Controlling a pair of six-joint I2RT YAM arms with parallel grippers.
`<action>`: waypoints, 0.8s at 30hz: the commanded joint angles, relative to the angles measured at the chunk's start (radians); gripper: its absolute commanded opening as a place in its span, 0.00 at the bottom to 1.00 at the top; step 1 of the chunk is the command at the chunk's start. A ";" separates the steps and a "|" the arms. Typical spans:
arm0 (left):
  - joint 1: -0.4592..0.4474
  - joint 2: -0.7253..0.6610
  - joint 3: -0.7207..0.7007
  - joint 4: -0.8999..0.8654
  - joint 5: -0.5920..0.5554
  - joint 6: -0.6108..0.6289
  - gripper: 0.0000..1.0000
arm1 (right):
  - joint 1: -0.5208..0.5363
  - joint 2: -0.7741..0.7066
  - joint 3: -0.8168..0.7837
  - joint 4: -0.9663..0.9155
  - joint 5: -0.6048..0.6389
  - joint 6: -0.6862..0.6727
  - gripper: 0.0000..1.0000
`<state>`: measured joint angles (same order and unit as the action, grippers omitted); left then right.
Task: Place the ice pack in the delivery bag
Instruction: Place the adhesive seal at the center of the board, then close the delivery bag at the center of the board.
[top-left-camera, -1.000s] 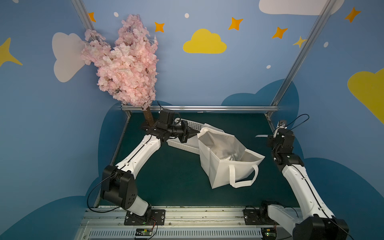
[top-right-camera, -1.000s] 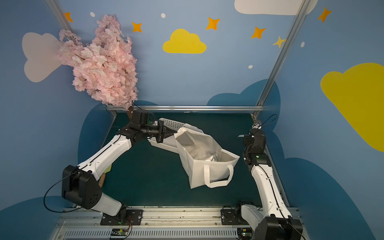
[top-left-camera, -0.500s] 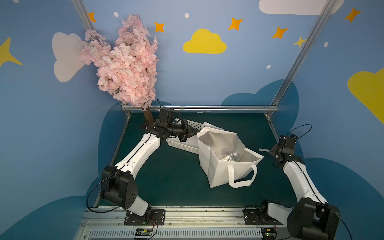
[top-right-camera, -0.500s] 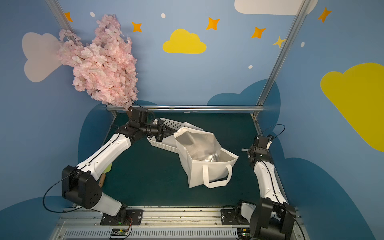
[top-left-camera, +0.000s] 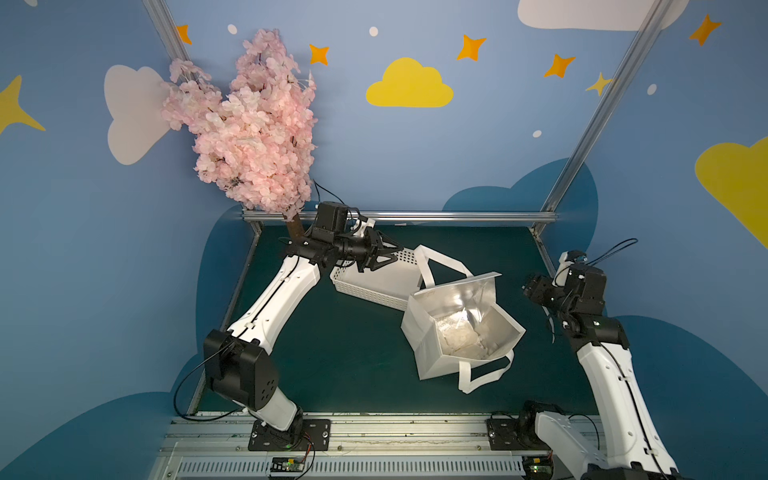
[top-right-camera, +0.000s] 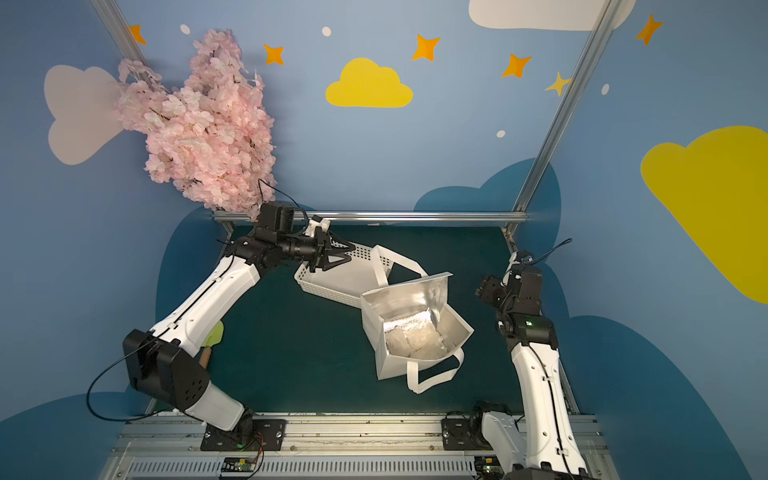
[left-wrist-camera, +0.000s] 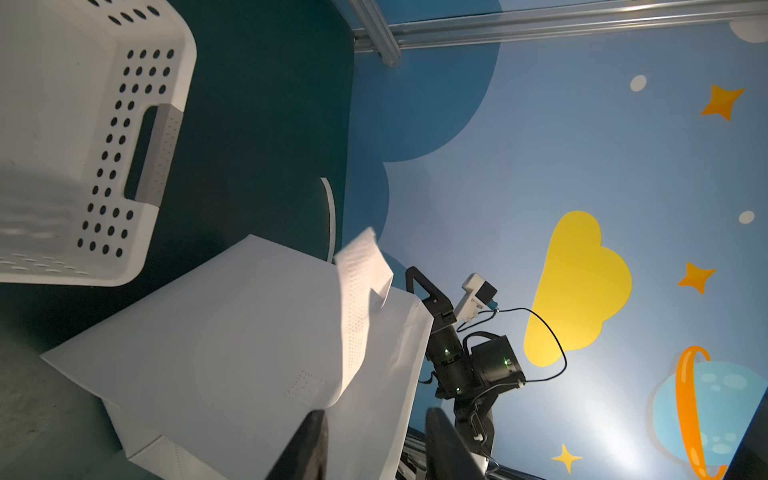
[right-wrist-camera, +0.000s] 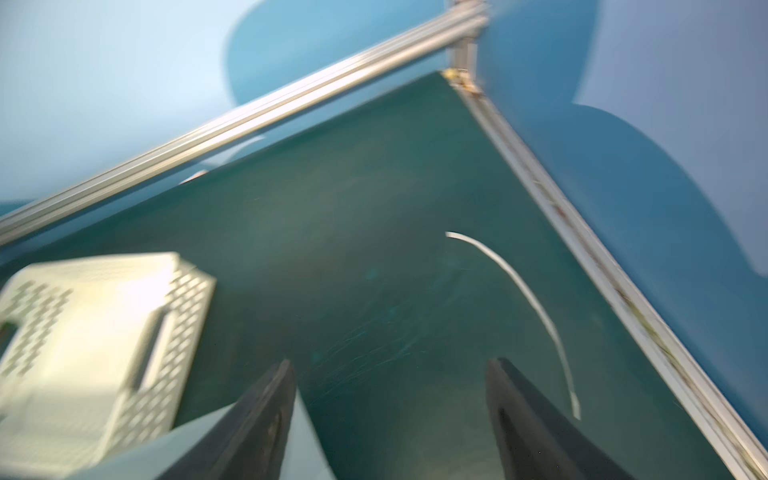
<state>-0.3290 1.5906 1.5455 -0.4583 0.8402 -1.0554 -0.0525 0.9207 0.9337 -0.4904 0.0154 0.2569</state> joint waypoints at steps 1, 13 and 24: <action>0.003 -0.002 0.035 -0.058 0.026 0.196 0.49 | 0.031 -0.039 0.030 -0.022 -0.161 -0.059 0.76; 0.008 -0.079 -0.091 0.042 -0.040 0.466 0.68 | 0.064 -0.196 0.054 -0.150 -0.463 -0.134 0.74; -0.023 0.044 0.084 0.016 -0.047 0.573 0.63 | 0.061 -0.451 -0.038 -0.337 -0.474 -0.064 0.83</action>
<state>-0.3344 1.5795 1.5421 -0.4301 0.7822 -0.5526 0.0067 0.5018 0.9096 -0.7368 -0.4416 0.1673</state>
